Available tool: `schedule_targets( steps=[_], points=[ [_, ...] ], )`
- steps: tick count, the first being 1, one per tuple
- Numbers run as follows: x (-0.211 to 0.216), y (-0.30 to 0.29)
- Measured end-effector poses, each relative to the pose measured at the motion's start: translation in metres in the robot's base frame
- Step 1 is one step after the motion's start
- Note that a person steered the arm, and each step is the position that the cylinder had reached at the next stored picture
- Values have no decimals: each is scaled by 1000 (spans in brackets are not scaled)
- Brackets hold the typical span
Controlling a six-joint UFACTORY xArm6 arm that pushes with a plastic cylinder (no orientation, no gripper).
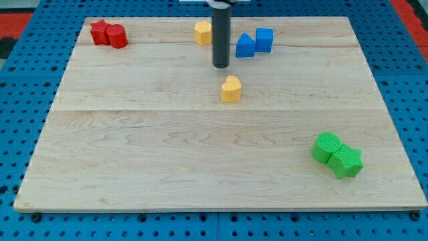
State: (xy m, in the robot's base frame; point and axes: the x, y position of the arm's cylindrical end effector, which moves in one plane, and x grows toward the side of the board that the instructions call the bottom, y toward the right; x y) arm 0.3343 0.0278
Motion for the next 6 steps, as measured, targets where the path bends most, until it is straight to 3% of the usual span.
schedule_targets(
  steps=[1, 2, 4, 6],
  points=[
    [-1, 51],
    [26, 63],
    [32, 63],
    [95, 34]
  ],
)
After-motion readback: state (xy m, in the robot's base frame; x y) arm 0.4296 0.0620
